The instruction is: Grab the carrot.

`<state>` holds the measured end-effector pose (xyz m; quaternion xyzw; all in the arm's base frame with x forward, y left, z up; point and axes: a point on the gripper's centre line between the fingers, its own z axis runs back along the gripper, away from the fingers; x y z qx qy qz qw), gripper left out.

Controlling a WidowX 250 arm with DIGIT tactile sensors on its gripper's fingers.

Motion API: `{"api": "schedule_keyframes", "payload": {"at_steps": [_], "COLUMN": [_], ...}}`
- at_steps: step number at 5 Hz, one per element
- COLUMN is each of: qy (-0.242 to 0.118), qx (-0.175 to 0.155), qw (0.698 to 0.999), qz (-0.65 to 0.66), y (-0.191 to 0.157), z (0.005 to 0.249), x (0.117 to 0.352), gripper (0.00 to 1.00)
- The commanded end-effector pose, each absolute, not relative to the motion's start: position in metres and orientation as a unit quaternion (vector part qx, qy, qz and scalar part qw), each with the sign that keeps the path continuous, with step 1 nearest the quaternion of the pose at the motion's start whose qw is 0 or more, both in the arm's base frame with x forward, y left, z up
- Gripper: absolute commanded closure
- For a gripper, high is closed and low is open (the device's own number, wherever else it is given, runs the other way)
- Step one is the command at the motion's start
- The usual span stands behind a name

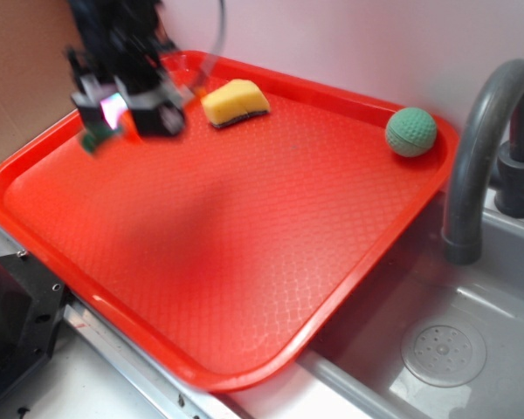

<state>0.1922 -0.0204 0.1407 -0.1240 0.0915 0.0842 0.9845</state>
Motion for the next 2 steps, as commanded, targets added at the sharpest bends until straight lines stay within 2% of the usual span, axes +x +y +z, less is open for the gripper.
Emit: {"api": "schedule_keyframes", "payload": {"at_steps": [1,2], "qy": [-0.023,-0.030], "qx": [-0.146,-0.134], "qw": [0.989,0.990], "qz": [0.023,0.018], "y": [0.021,0.006], "z": [0.245,0.238], "x": [0.190,0.195], "gripper": [1.00,1.00]}}
